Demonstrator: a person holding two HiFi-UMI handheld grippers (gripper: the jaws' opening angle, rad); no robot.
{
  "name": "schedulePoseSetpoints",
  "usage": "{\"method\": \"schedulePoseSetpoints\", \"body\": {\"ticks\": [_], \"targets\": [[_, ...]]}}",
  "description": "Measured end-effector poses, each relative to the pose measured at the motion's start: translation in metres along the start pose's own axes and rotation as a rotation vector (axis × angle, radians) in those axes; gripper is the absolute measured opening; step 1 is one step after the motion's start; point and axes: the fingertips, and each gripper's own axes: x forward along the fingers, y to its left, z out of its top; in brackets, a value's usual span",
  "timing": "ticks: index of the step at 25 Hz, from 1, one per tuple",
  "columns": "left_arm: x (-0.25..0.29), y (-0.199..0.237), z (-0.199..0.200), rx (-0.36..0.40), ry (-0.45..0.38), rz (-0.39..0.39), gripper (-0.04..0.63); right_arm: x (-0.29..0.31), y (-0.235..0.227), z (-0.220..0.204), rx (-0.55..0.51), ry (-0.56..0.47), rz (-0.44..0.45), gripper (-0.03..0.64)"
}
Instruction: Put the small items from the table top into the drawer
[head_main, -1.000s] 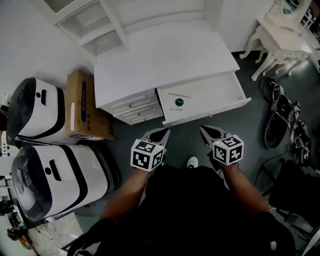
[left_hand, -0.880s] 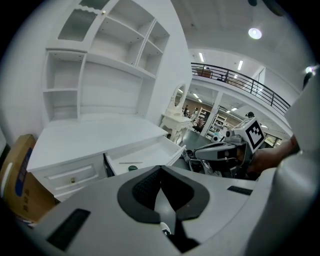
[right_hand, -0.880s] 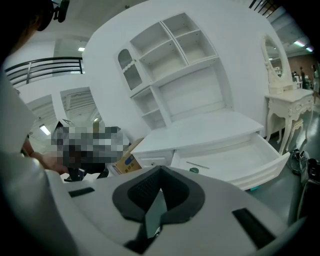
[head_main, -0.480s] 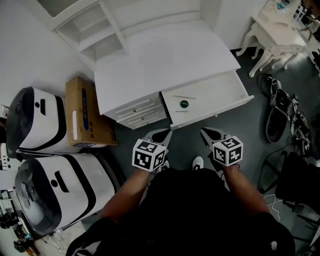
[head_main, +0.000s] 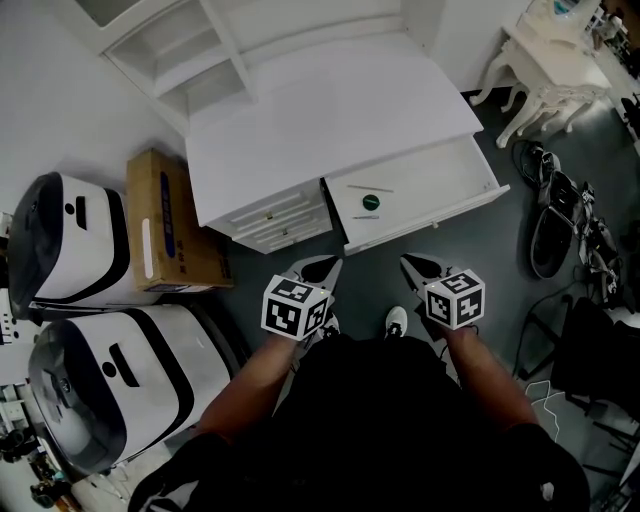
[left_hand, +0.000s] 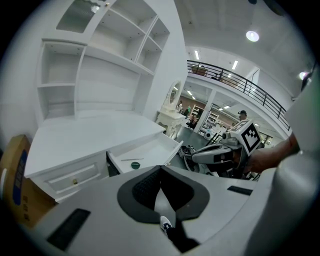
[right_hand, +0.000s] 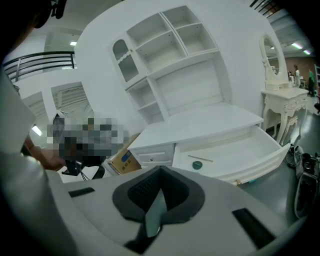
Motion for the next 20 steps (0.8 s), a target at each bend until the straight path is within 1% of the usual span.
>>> {"method": "schedulePoseSetpoints", "body": {"ticks": [8, 15, 20], "targets": [[-0.0017, 0.0014, 0.0033, 0.007, -0.002, -0.003, 0.004, 0.0023, 0.0019, 0.0007, 0.016, 0.000, 0.006, 0.025], [-0.0022, 0.0020, 0.0019, 0.003, -0.002, 0.000, 0.004, 0.0029, 0.0029, 0.0007, -0.022, 0.001, 0.000, 0.025], [-0.0031, 0.0023, 0.0008, 0.002, -0.003, 0.002, 0.003, 0.0025, 0.0026, 0.0016, -0.025, -0.004, -0.005, 0.025]]}}
